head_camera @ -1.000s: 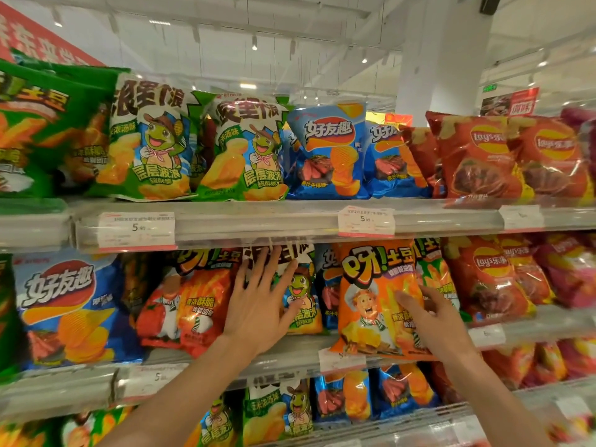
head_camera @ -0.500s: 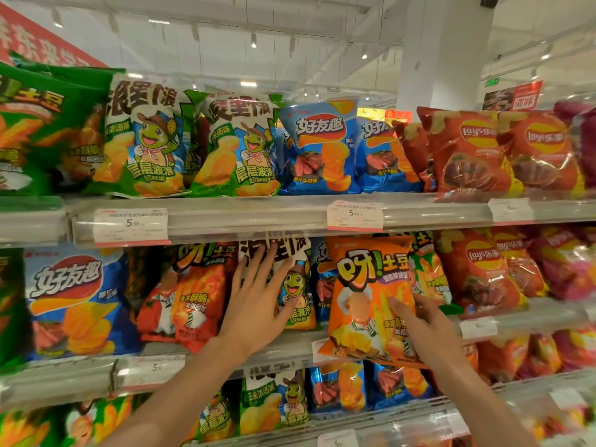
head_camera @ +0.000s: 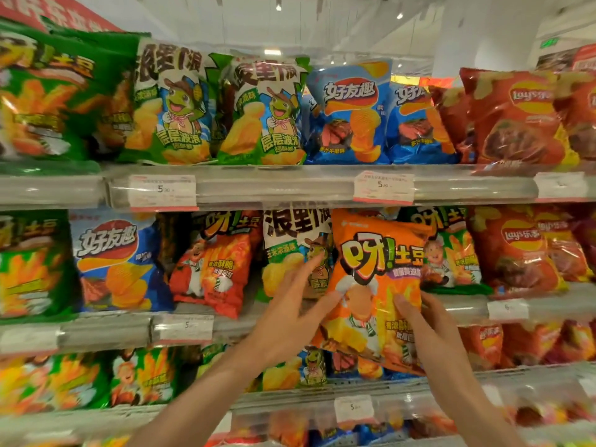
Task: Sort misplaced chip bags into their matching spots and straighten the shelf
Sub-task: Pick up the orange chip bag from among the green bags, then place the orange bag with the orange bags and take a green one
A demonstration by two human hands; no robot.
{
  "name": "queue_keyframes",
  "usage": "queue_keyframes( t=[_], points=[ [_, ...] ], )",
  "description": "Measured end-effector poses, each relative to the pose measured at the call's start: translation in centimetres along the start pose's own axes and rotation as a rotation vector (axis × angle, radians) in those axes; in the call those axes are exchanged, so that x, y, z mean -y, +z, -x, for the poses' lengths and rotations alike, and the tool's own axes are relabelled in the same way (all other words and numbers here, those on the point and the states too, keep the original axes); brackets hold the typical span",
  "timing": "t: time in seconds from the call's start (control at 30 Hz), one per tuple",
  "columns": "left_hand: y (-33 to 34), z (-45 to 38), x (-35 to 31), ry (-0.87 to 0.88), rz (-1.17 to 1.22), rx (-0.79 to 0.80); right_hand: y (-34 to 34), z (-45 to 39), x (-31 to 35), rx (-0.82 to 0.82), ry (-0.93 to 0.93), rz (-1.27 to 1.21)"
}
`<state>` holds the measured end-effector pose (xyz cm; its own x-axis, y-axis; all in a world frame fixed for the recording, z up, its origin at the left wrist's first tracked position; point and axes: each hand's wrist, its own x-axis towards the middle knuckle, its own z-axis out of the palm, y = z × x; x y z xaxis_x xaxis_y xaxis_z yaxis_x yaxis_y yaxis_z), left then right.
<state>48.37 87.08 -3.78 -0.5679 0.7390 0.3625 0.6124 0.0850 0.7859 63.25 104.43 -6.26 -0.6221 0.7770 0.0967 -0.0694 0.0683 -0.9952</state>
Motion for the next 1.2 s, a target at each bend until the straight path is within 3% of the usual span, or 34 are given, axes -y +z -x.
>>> queue_keyframes(
  t=[0.2,0.83,1.0,1.2],
  points=[
    [-4.1,3.9,-0.4,0.0,0.14,0.025,5.3,3.8,1.3,0.051,-0.019,0.028],
    [-35.5,27.0,8.9,-0.189,0.061,-0.344,39.9,19.9,4.0,0.505,-0.018,0.176],
    [-41.6,30.6,12.0,-0.288,0.021,-0.475,48.4,21.5,4.0,0.681,-0.033,0.148],
    [-47.7,32.1,15.3,-0.356,-0.053,-0.599,57.1,21.7,4.1,0.778,-0.134,0.227]
  ],
)
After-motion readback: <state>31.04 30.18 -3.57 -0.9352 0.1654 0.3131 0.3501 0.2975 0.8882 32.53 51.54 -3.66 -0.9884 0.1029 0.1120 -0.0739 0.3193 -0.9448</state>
